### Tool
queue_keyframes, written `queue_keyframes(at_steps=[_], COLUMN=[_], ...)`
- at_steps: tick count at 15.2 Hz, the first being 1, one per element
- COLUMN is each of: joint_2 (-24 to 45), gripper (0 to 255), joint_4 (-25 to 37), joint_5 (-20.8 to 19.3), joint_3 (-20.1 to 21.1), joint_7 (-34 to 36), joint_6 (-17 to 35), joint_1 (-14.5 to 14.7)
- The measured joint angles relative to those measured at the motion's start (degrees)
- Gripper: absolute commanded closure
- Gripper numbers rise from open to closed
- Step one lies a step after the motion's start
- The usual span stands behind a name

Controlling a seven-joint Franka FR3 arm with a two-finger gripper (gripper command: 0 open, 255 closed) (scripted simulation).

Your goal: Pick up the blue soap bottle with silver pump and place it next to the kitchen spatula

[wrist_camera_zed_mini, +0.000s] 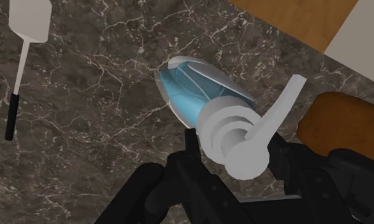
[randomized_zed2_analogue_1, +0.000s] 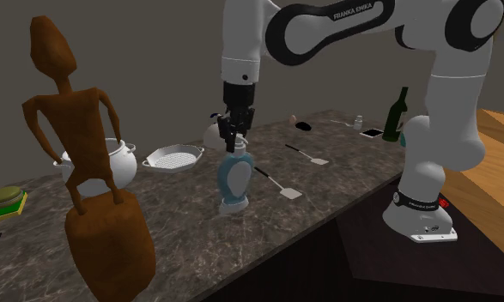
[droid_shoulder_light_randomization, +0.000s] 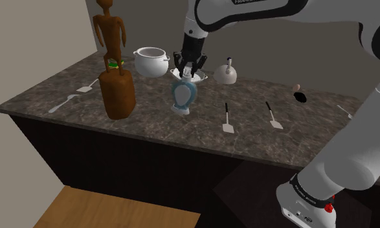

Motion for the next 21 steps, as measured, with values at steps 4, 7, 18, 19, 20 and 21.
queue_keyframes(at_steps=[4,7,18,19,20,21], joint_2=[-7.5,-13.0,-31.3,-32.4,-33.3,-34.8], gripper=[255,255,255,255,255,255], joint_4=[-6.5,-10.8,-22.5,-23.1,-23.2,-23.5], joint_5=[2.2,3.4,4.4,4.1,3.8,3.5], joint_3=[-1.6,-3.1,-10.7,-11.6,-12.5,-13.3], joint_7=[-4.2,-7.2,-18.5,-19.7,-20.8,-21.8], joint_6=[-0.8,-1.9,-9.0,-9.5,-10.3,-11.6], joint_1=[-2.0,-3.2,-6.8,-7.2,-7.6,-7.9])
